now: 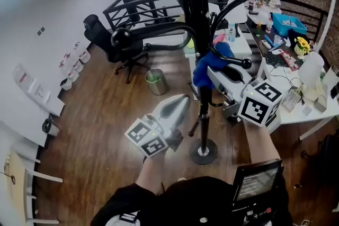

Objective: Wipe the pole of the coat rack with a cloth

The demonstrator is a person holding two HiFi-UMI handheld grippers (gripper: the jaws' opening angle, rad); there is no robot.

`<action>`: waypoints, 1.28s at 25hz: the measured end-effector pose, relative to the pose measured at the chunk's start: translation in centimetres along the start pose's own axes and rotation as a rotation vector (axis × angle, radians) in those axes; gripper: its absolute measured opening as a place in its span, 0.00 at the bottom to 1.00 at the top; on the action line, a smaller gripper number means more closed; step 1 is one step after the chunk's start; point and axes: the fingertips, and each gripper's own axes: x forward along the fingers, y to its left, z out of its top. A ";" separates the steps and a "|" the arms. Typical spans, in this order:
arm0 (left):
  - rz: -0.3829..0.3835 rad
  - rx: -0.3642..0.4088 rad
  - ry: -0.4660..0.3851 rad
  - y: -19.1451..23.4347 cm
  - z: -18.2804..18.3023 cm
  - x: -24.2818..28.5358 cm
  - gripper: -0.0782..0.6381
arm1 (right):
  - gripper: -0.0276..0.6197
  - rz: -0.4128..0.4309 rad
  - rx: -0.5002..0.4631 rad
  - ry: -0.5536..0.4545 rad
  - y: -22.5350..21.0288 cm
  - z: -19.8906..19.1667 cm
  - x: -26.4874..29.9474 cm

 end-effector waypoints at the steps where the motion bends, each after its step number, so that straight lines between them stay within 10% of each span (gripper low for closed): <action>1: 0.005 0.006 -0.007 0.0 0.4 -0.3 0.11 | 0.16 0.013 -0.006 -0.033 0.4 1.3 0.3; 7: 0.005 0.040 -0.011 0.0 2.0 -0.7 0.11 | 0.15 -0.024 -0.087 -0.022 0.4 -0.8 0.4; 15: 0.009 0.036 0.047 1.8 0.2 -0.3 0.11 | 0.15 -0.119 0.201 0.263 -4.5 -23.4 -3.6; 20: -0.006 0.019 0.062 2.0 -0.5 0.5 0.11 | 0.15 -0.166 0.265 0.363 -5.3 -29.1 -4.8; 23: -0.011 0.017 0.061 2.1 -0.8 0.7 0.11 | 0.15 -0.114 0.216 0.248 -4.2 -23.7 -4.5; 28: -0.038 0.031 0.031 2.0 0.4 1.8 0.11 | 0.15 -0.012 -0.027 -0.055 -2.1 -2.8 -5.1; 32: -0.086 0.071 -0.002 0.7 1.9 2.7 0.11 | 0.15 0.118 -0.338 -0.011 1.3 9.2 -6.3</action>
